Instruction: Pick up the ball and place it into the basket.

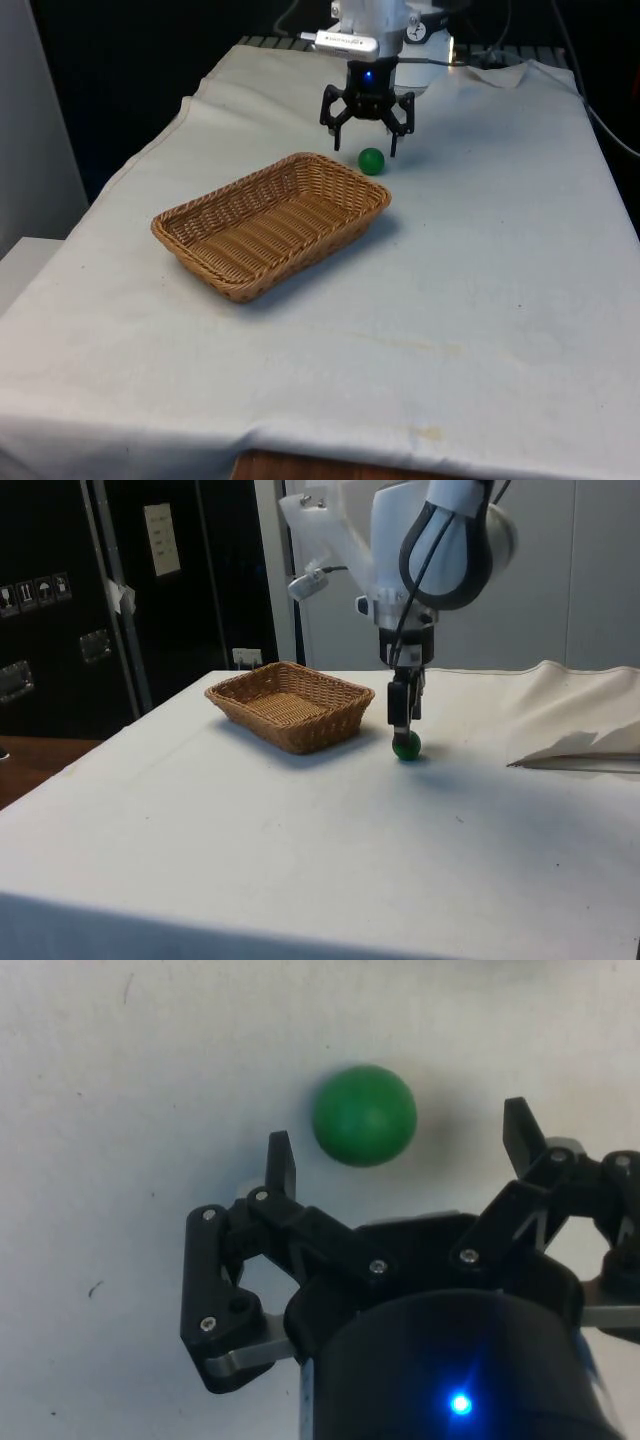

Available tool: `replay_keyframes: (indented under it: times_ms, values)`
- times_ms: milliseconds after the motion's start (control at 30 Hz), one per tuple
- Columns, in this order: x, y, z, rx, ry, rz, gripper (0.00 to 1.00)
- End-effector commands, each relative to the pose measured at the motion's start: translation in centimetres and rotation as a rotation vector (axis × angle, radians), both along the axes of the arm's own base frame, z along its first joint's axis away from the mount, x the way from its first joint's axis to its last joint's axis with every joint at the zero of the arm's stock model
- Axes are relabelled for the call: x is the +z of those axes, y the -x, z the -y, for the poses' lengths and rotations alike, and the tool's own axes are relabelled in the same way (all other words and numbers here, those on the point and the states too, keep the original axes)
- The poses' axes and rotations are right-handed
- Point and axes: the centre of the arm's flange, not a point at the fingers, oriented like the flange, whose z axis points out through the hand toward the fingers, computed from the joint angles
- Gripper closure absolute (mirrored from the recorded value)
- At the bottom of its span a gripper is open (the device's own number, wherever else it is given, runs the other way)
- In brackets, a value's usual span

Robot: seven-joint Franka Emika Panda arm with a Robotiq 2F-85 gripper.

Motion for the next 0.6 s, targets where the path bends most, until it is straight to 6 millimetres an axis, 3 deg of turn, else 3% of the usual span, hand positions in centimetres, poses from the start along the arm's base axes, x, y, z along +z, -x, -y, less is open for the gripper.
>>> replay_keyframes:
  times_ms: [0,567]
  values:
    - [-0.01,0.22,-0.13,0.001,-0.002,0.007,0.0]
    - [-0.57,0.31,-0.88,-0.023,0.0,0.003,0.0]
